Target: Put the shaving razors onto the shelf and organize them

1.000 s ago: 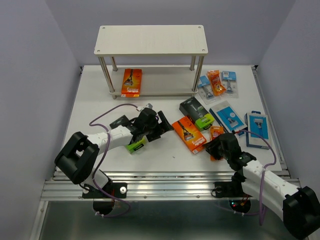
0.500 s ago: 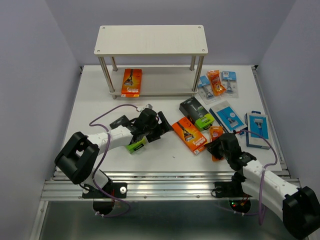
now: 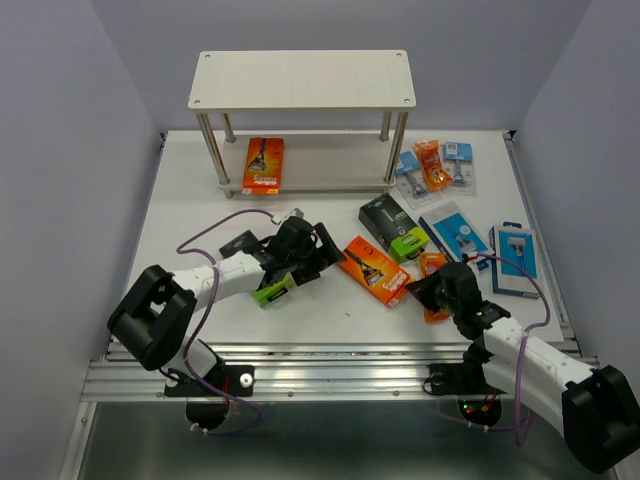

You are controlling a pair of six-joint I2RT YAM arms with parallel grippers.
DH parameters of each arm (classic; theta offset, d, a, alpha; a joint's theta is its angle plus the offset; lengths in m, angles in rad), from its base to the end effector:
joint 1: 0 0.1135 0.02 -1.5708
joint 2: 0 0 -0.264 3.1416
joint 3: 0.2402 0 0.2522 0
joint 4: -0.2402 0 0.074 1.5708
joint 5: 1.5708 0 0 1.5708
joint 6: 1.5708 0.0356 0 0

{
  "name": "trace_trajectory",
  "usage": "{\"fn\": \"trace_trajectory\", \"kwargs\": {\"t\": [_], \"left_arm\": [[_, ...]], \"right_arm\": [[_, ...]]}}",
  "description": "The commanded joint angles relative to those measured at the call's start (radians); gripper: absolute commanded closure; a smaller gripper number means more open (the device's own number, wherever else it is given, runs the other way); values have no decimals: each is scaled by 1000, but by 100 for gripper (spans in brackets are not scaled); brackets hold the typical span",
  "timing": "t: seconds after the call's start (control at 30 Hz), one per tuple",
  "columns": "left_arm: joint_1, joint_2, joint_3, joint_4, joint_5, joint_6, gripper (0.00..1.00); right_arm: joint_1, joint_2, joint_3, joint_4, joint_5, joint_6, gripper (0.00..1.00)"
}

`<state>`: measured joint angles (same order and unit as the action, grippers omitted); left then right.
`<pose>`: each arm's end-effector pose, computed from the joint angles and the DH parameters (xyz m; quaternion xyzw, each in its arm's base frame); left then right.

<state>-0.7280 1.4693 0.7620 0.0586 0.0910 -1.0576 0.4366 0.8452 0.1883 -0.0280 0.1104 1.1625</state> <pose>0.2260 -0.2058 0.1965 -0.1268 0.8859 -0.3717 0.2470 0.1468 0.0642 0.1397 0.3424 0.8349 0.2721 0.3340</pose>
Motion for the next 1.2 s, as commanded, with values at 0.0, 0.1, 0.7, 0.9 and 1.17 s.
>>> {"fn": "trace_trajectory", "kwargs": {"t": [0.0,0.1,0.7,0.9,1.17], "left_arm": [[-11,-49,0,6,-17,-8,1],[-17,-53,-7,27,-16,-19,1],[-102,-164,-72,122,-125,-188,1],[-102,-158,-41,133,-137,-231,1],[-102,-193,-43,130,-195,-306,1]], "right_arm": [[-7,-46,23,17,-8,-72,99],[-7,-57,37,17,-57,-70,99],[-7,34,269,65,69,328,99],[57,192,298,197,40,384,99],[221,250,404,128,232,371,99]]}}
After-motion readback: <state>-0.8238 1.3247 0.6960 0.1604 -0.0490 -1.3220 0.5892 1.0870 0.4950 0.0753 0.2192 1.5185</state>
